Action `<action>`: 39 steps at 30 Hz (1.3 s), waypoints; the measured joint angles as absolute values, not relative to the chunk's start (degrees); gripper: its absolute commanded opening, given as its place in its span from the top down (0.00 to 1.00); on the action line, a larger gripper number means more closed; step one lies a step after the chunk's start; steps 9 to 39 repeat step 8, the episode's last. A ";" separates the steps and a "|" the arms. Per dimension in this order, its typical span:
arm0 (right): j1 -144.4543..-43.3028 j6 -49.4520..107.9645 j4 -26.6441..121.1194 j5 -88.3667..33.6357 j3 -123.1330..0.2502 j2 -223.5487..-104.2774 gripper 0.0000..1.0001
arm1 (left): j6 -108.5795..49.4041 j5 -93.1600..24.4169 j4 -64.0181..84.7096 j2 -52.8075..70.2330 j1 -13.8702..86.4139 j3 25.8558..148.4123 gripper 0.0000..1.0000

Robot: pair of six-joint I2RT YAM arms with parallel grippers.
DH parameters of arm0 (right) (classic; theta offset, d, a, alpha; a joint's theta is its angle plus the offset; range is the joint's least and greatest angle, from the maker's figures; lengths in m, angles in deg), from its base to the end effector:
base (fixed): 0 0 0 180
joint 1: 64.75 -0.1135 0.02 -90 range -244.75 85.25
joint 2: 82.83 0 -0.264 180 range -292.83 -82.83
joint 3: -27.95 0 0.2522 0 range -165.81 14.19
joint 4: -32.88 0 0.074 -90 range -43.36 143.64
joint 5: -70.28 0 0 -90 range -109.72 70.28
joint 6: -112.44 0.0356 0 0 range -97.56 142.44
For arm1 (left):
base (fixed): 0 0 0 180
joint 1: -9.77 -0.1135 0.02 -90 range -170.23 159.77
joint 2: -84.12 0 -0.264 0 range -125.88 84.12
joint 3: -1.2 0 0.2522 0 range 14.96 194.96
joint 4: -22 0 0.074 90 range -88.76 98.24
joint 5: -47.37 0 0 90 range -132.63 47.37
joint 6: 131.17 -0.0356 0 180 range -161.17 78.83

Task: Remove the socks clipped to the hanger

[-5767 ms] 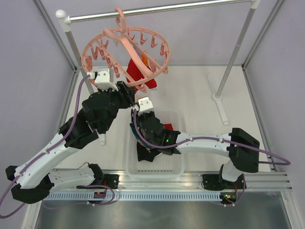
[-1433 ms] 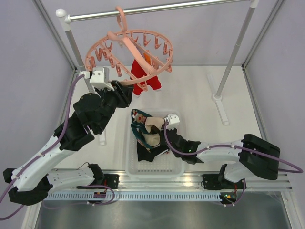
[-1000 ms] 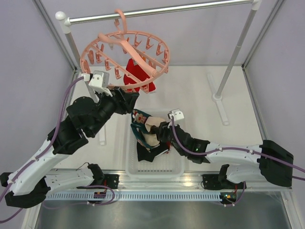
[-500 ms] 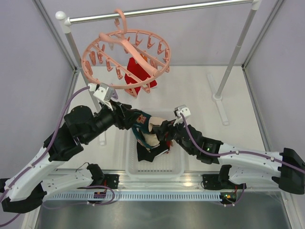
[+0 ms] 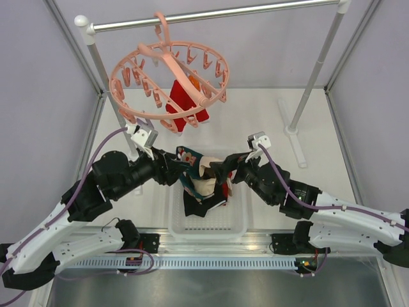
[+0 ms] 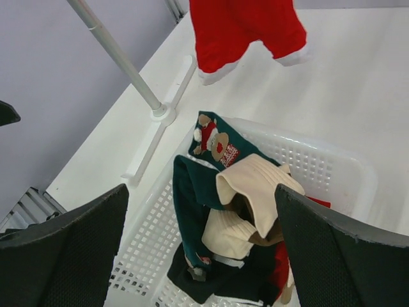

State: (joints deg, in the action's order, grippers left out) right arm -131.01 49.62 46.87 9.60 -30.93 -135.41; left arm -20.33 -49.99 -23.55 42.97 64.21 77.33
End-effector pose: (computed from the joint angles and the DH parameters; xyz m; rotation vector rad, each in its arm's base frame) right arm 0.1023 0.1892 0.3368 -0.2030 1.7383 0.7796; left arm 0.0824 -0.1074 0.4118 0.4350 1.7788 -0.8345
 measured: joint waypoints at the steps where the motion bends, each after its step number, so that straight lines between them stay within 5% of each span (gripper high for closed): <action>1: -131.01 49.60 47.88 10.08 -31.46 -135.43 0.02 | -20.33 -49.99 -23.61 43.10 64.21 77.20 0.36; 39: -131.01 49.62 51.09 11.69 -32.07 -135.39 0.02 | -20.33 -49.94 -23.64 43.30 64.21 77.12 0.36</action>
